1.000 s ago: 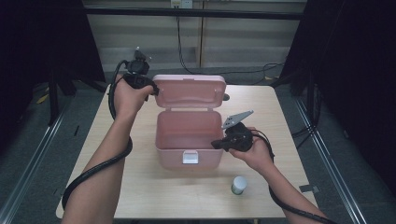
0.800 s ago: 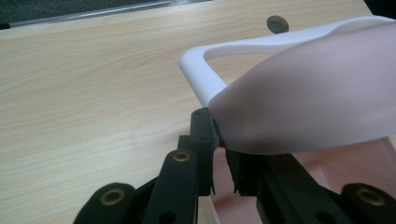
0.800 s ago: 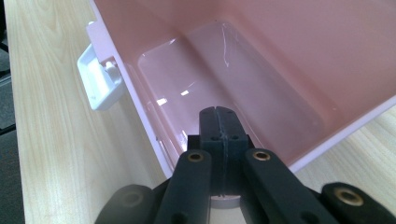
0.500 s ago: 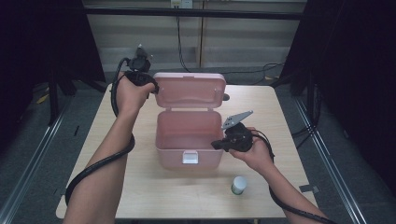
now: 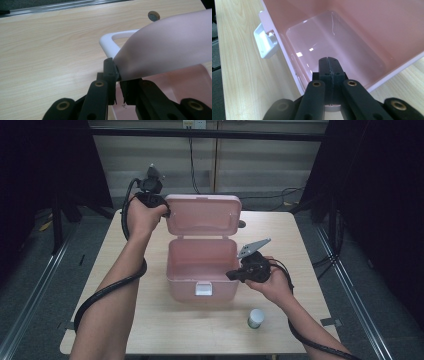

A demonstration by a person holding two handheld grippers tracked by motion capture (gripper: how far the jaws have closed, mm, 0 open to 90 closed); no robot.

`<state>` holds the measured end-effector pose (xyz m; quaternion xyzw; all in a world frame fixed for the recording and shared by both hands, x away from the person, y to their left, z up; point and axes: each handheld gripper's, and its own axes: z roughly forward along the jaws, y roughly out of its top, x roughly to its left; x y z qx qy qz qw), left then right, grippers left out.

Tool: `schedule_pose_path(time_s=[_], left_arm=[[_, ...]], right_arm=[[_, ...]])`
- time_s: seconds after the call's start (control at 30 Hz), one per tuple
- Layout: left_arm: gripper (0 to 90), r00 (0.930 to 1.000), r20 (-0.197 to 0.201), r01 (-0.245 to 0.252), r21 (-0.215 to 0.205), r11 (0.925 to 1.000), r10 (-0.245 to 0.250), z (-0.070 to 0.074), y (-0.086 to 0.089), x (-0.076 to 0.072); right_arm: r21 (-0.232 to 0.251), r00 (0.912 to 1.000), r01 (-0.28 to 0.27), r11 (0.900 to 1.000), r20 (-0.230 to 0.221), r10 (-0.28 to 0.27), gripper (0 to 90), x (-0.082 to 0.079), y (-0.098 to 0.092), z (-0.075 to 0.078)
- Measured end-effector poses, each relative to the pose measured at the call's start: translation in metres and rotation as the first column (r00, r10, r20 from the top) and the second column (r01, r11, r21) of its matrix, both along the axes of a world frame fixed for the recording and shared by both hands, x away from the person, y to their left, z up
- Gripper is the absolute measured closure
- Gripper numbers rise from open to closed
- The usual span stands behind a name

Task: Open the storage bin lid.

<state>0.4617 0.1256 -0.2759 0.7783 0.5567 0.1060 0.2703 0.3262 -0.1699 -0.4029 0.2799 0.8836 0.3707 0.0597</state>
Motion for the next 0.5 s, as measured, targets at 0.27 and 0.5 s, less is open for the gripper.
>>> schedule_pose_path(time_s=[0.27, 0.5], left_arm=[[84.2, 1.0, -0.006, -0.007, 0.002, 1.0, 0.007, 0.0002, -0.0014, 0.0042], [84.7, 0.9998, -0.011, -0.019, -0.005, 0.9998, 0.019, -0.0005, -0.0021, 0.0094]], right_arm=[[0.004, 1.0, -0.004, 1.0, -0.002, 0.004, 90.0, -0.0014, 0.0003, -0.0001], [0.005, 1.0, -0.007, 1.0, -0.005, 0.007, 90.0, -0.0022, 0.0003, -0.0001]])
